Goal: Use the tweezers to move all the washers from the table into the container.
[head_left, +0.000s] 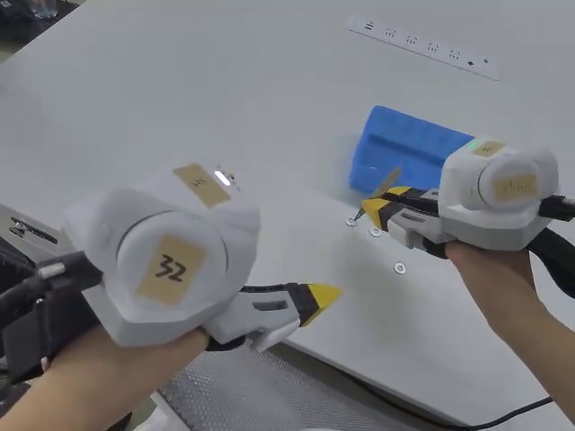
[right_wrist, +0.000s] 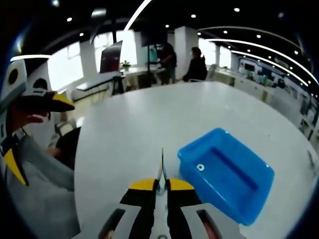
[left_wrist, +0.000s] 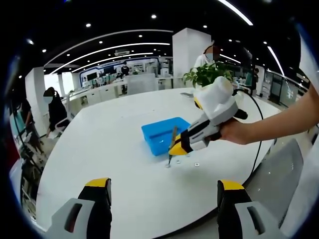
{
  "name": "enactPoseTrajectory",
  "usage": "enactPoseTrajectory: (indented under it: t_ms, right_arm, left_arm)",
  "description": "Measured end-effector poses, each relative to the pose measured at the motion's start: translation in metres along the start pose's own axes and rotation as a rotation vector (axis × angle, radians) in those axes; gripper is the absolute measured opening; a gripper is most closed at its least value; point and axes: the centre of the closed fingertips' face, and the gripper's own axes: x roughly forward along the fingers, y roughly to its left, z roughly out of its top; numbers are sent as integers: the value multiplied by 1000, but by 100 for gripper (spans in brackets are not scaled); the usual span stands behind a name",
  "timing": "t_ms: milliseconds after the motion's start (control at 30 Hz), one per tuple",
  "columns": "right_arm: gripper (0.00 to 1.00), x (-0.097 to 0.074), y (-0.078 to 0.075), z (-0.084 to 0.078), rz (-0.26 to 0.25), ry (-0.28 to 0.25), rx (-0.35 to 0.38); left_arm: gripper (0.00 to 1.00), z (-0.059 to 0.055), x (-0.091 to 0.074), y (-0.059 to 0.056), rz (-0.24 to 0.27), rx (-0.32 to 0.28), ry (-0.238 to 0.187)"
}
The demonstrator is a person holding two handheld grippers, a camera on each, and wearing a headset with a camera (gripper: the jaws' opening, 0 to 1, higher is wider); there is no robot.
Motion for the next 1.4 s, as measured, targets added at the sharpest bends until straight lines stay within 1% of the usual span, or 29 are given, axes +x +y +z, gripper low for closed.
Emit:
enactPoseTrajectory:
  t_ms: [200,300,433,667,767,900,1033,1100,1167,1267,1400]
  right_arm:
    - [4,4,-3,-1,-1,4,-9]
    - [4,8,-4,-7,-1,19,-8]
    - [4,7,-3,-5,0,7,-1]
    - [3,8,-1,-5,-8,12,-40]
    - [3,9,-3,-6,-12,13,-55]
    - [3,9,0,-6,-13,23,-78]
    - [3,9,1,-5,-12,29,-85]
    - [3,8,1,-3,-12,30,-72]
    - [3,5,3,4,-9,8,-53]
    - [3,0,0,11,-19,-7,-64]
    - [3,-6,-2,18,-19,-21,-69]
  left_arm:
    - [89,0,1,-1,-1,6,0]
    - [89,-1,0,0,0,6,2]
    - [89,-3,0,1,3,6,7]
    - [89,-2,1,1,1,7,5]
    - [89,-1,1,0,-1,7,3]
    - [89,-2,1,0,-1,8,4]
    - [89,0,0,0,1,10,0]
    - [89,1,-1,1,0,11,-4]
    - [89,2,-1,1,1,14,-5]
    - [89,3,-2,1,2,20,-5]
    - [89,3,-2,-1,-3,23,-6]
